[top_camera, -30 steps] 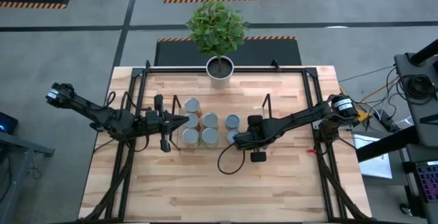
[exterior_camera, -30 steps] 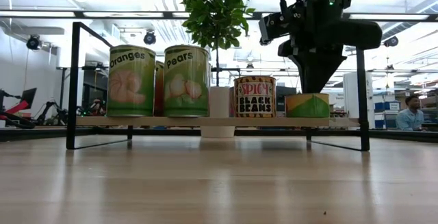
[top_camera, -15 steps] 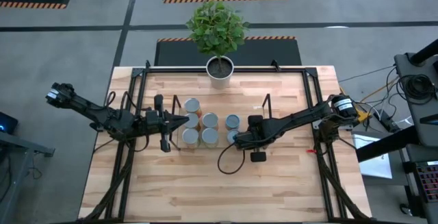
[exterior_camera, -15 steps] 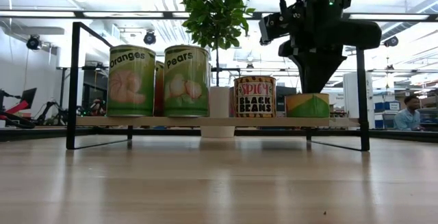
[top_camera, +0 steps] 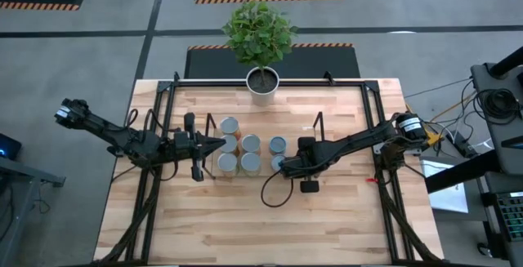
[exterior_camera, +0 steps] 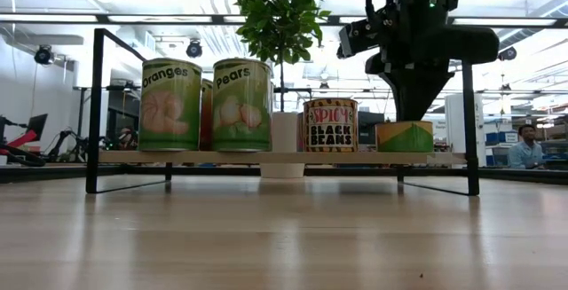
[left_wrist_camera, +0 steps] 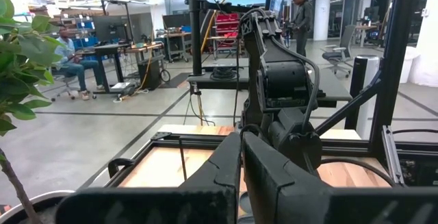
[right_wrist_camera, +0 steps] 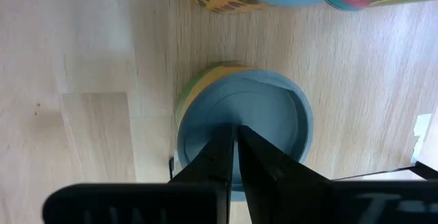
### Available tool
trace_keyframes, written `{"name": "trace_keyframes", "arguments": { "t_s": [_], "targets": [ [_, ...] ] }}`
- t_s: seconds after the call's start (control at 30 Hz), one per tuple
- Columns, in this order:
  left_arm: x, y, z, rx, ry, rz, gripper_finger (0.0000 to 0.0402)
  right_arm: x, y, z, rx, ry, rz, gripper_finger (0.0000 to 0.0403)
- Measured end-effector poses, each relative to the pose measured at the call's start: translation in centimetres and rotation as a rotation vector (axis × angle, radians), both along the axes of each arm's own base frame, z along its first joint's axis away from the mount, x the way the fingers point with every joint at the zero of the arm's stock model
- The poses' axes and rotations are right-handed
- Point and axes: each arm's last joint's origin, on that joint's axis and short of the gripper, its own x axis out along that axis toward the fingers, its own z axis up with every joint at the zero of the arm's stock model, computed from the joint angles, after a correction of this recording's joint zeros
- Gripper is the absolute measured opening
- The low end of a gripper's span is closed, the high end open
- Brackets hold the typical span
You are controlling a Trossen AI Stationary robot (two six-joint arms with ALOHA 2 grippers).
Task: Pick and place cans onto a shelf
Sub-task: Put the canned mushrooms on the shelf, then adjust the cans on the shelf
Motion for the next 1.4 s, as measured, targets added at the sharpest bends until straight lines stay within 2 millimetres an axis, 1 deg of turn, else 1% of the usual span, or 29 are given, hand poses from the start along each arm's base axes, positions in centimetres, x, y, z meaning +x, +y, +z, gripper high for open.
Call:
{"name": "trace_keyframes", "arguments": {
  "t_s": [0.17,0.3,0.63,0.77,0.87,1.0,1.4],
  "targets": [
    [0.0,0.0,0.0,0.000,0.000,0.000,0.0000,-0.1,0.0,0.3,0.005,-0.015,-0.003,0.0017],
    [0.0,0.0,0.0,0.000,0.000,0.000,0.0000,-0.3,0.0,1.2,0.022,-0.055,-0.014,0.0017],
    [0.0,0.0,0.0,0.000,-0.001,0.000,0.0000,-1.4,-0.2,4.7,0.051,-0.221,-0.039,0.0017],
    [0.0,0.0,0.0,0.000,-0.001,0.000,0.0000,-1.3,-0.2,6.2,0.072,-0.339,-0.035,0.0017],
    [0.0,0.0,0.1,-0.002,-0.005,0.000,0.0000,-0.9,-0.1,6.7,0.084,-0.402,-0.023,0.0017],
    [0.2,-0.1,0.0,-0.002,-0.005,0.000,0.0000,-0.6,-0.1,6.4,0.074,-0.398,0.008,0.0017],
    [0.4,-0.2,-0.1,0.008,-0.005,0.001,0.0000,0.3,-0.3,4.2,0.044,-0.297,0.029,0.0017]
  ]
}}
